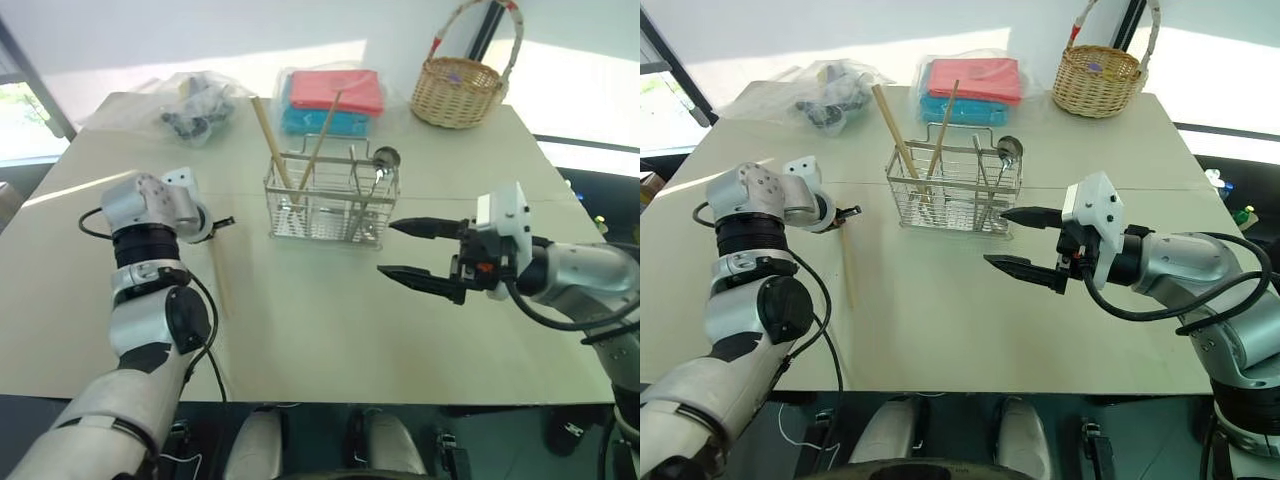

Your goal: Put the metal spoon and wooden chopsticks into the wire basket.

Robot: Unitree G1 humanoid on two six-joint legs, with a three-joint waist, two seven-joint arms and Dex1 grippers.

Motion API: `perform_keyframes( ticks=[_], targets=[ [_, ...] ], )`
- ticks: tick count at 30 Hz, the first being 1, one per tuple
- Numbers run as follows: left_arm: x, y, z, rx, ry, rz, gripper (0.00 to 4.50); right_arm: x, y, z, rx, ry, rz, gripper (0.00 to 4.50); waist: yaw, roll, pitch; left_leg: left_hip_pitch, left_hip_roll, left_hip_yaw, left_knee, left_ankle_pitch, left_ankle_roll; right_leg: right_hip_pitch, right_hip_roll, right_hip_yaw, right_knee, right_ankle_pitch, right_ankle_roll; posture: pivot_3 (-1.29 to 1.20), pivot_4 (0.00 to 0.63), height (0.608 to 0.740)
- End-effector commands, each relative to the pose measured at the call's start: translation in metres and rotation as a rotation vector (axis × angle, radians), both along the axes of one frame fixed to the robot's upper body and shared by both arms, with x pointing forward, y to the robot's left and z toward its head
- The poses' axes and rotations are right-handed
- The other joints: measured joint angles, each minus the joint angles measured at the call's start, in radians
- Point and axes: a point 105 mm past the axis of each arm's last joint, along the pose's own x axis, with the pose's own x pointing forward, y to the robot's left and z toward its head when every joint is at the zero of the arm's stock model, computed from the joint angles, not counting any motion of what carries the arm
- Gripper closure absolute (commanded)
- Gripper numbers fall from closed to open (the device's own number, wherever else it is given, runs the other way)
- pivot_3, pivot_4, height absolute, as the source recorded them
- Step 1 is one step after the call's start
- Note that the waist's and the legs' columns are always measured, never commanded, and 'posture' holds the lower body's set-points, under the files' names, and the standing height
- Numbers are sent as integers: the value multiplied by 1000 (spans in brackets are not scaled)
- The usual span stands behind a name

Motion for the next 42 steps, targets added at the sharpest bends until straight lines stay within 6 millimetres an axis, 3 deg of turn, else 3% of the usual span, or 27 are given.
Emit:
perform_keyframes(
  ticks=[1,6,10,13,16,19,21,23,27,31,36,42],
  targets=[
    [5,28,38,38,-150,45,4448,0,1,17,25,-67,12,1099,-3,0,1,0,0,0,0,0,0,-1,0,0,0,0,0,0,150,706],
    [5,62,77,79,-344,83,4448,4,2,21,34,-86,12,1099,-5,0,1,-1,0,0,0,0,0,-1,0,0,0,0,0,0,150,706],
    [6,72,136,169,-632,24,4448,6,1,22,38,-91,12,1099,4,0,1,-2,0,0,0,0,0,-1,0,0,0,0,0,0,150,706],
    [-1,65,195,216,-902,-49,4448,7,0,21,36,-89,9,1099,6,-1,1,-3,0,0,0,0,0,-1,0,0,-1,0,0,0,150,706],
    [-20,52,256,149,-1196,-92,4448,9,-3,23,31,-82,1,1099,5,-2,1,-3,0,0,1,0,0,-1,0,0,-1,0,0,0,150,706],
    [-37,43,296,80,-1389,-132,4448,9,-4,25,30,-79,2,1099,2,-1,2,-3,0,0,1,0,0,-1,0,0,-1,0,0,0,150,706],
    [-51,26,328,26,-1532,-205,4448,8,-5,25,29,-72,3,1099,1,-1,2,-3,0,0,0,0,0,-1,0,0,-1,0,0,0,150,706],
    [-54,6,341,-36,-1588,-278,4448,8,-5,24,26,-67,0,1099,2,-1,2,-2,0,0,0,0,0,-1,0,0,-1,0,0,0,150,706],
    [-41,-43,332,-85,-1579,-431,4448,9,-4,23,29,-67,-12,1099,8,-1,1,0,0,0,1,0,0,3,0,0,-1,0,0,0,150,706],
    [-23,-83,298,-92,-1494,-552,4448,7,-3,24,42,-72,-31,1099,4,-1,1,-1,0,0,2,0,0,2,0,0,-1,0,0,0,150,706],
    [-7,-112,253,-84,-1406,-607,4448,3,-3,23,55,-71,-59,1099,-1,0,2,-1,1,0,1,0,0,0,1,0,0,0,0,0,150,706],
    [0,-129,225,-28,-1361,-651,4448,3,-6,22,61,-71,-92,1099,4,0,2,-2,1,0,2,0,1,0,1,0,-1,0,0,0,150,706]
  ],
)
